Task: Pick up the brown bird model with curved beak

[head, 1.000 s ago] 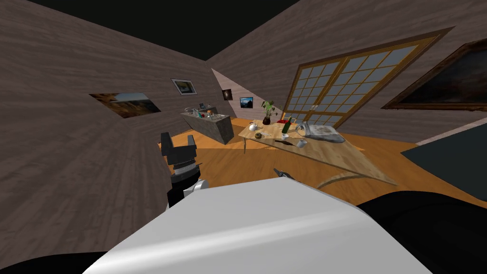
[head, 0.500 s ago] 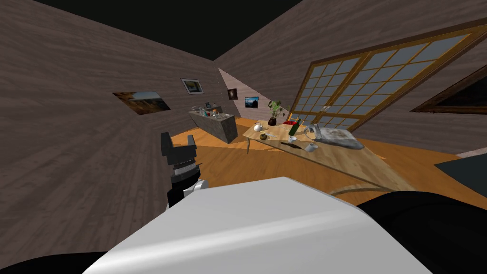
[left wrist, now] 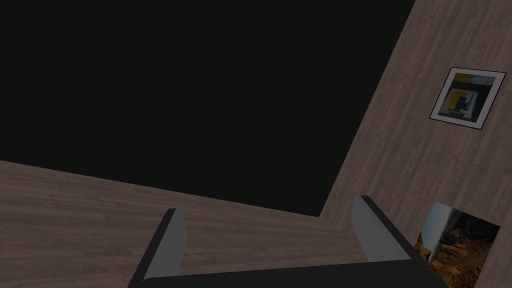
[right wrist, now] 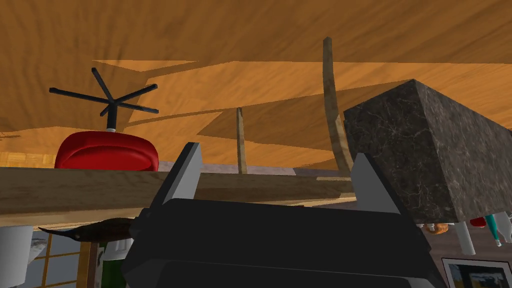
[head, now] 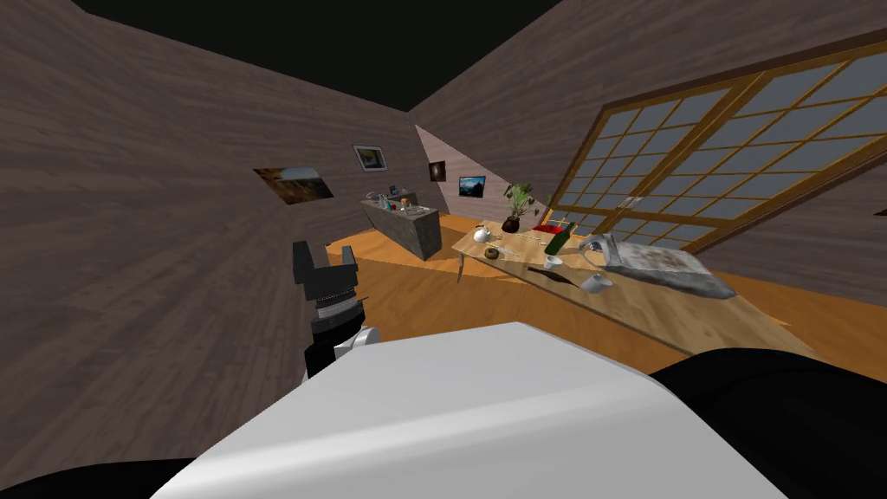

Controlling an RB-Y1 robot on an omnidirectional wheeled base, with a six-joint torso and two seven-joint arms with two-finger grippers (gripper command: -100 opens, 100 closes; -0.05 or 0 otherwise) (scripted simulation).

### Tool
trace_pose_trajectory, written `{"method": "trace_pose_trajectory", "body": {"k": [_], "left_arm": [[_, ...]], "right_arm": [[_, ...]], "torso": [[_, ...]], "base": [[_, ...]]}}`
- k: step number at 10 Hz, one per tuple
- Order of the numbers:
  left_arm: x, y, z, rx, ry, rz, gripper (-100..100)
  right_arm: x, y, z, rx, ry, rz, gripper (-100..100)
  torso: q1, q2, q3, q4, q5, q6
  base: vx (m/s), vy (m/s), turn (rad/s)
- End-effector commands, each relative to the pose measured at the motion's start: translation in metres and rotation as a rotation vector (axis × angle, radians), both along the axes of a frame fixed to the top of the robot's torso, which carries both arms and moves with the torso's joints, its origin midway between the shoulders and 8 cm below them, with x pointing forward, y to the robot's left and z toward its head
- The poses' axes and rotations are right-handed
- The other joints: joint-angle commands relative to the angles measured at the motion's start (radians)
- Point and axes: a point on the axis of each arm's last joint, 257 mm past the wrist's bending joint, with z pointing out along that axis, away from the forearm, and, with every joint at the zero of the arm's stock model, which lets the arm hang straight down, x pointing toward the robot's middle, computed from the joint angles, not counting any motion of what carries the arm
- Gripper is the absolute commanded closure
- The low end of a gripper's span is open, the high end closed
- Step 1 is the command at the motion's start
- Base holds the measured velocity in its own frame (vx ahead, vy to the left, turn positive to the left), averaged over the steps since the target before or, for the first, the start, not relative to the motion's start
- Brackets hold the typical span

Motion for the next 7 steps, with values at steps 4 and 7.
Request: {"method": "trace_pose_trajectory", "body": {"k": [4,7], "left_arm": [[0.0,0.0,0.0,0.0,0.0,0.0,0],[0.0,0.0,0.0,0.0,0.0,0.0,0]], "right_arm": [[-0.073,-0.073,-0.01,-0.171,0.193,0.047,-100],[-0.095,-0.097,-0.007,-0.226,0.252,0.071,-100]], "torso": [[-0.002,0.0,0.0,0.0,-0.001,0.001],[-0.001,0.003,0.001,0.0,-0.001,0.001]], "base": [[0.094,-0.02,0.184],[0.067,-0.024,0.099]]}}
